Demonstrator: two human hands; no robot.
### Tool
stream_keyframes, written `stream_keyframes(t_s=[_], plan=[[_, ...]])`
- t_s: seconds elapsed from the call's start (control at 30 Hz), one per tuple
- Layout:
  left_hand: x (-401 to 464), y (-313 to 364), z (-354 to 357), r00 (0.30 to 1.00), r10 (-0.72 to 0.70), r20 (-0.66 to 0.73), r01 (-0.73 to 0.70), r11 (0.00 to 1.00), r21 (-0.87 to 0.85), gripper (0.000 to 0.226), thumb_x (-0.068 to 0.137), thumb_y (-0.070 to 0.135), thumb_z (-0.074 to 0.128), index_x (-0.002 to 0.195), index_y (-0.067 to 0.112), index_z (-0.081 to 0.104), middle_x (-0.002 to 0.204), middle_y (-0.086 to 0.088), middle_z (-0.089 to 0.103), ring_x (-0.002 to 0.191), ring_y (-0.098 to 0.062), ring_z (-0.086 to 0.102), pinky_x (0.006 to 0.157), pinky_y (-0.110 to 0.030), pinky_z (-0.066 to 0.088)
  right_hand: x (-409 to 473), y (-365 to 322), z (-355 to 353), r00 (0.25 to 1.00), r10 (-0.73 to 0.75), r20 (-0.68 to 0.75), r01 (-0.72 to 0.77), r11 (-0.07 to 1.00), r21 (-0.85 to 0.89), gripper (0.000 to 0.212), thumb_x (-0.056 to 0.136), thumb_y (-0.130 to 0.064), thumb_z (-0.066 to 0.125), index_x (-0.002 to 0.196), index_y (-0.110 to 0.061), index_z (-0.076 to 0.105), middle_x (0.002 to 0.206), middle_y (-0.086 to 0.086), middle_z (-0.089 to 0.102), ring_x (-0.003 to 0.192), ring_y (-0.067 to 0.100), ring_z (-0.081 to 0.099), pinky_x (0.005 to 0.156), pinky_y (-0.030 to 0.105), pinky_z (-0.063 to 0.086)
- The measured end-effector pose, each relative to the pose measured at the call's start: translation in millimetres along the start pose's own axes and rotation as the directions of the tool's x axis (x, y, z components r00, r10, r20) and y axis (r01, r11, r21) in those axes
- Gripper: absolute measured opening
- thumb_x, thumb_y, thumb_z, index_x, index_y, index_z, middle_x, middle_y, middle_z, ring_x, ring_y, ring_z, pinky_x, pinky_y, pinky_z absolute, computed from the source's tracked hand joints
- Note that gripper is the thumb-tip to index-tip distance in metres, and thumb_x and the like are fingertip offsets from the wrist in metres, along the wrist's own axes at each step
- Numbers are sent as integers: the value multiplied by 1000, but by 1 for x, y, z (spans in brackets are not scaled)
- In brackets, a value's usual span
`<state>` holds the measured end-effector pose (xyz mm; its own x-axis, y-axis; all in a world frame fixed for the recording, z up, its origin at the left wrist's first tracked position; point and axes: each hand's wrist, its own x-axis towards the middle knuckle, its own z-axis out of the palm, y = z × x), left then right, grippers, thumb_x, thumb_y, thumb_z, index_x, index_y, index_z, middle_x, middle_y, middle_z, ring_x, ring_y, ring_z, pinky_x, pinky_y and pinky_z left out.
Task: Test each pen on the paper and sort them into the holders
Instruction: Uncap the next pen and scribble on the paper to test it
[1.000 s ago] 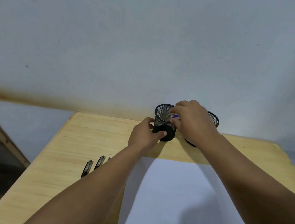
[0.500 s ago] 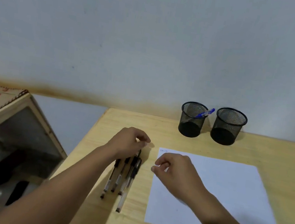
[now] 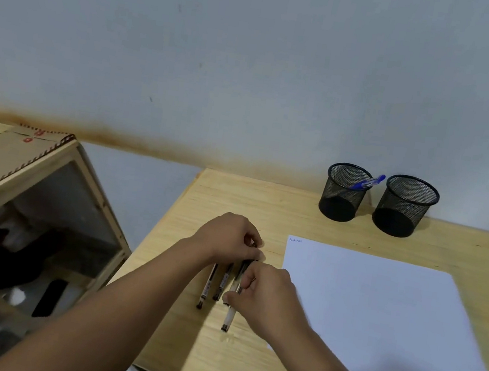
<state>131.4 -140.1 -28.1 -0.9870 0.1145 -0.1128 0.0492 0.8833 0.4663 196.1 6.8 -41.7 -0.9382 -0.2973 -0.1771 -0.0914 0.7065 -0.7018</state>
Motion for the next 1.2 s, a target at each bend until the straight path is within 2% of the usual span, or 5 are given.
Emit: stream_keyframes(t_s=[0.27, 0.43, 0.87, 1.07, 1.2], plan=[[-3, 2, 2, 1000, 15, -20, -14, 999, 48, 18, 82, 40, 76, 91, 25, 79, 90, 14, 70, 80, -3, 58, 62, -19, 40, 2, 3, -10, 998, 55, 30, -56, 997, 48, 25, 68, -25, 88, 82, -20, 68, 93, 4, 70, 84, 19, 68, 69, 33, 58], [-7, 5, -4, 1000, -17, -22, 17, 1000, 12, 22, 79, 44, 79, 81, 22, 76, 73, 18, 61, 73, -4, 57, 61, -23, 41, 1, 7, -22, 995, 84, 54, -88, 994, 68, 17, 68, -11, 80, 76, -21, 69, 79, 6, 73, 68, 22, 74, 66, 34, 62], [-43, 32, -30, 999, -20, -34, 1, 872, -489, 10, 80, 21, 82, 87, 16, 77, 69, 5, 64, 61, -6, 54, 59, -17, 42, -32, 39, -92, 1000, -27, 14, 22, 963, 269, 24, 75, -9, 68, 83, -30, 73, 65, -14, 65, 50, 7, 53, 54, 28, 47], [-60, 64, -18, 989, -64, -136, -39, 762, -647, 4, 80, 17, 82, 83, 18, 80, 75, 7, 76, 64, 1, 62, 61, -13, 46, -41, 53, -119, 980, -180, -87, 187, 978, 87, 13, 81, -35, 76, 91, -40, 69, 82, -37, 58, 72, -1, 54, 64, 19, 43], [-61, 81, -3, 975, -140, -172, -34, 670, -741, 7, 78, 16, 83, 83, 19, 80, 80, 2, 77, 78, -9, 70, 75, -22, 55, -37, 51, -123, 960, -218, -174, 243, 961, 134, 15, 80, -36, 78, 94, -36, 73, 85, -26, 69, 79, 1, 63, 68, 21, 49]])
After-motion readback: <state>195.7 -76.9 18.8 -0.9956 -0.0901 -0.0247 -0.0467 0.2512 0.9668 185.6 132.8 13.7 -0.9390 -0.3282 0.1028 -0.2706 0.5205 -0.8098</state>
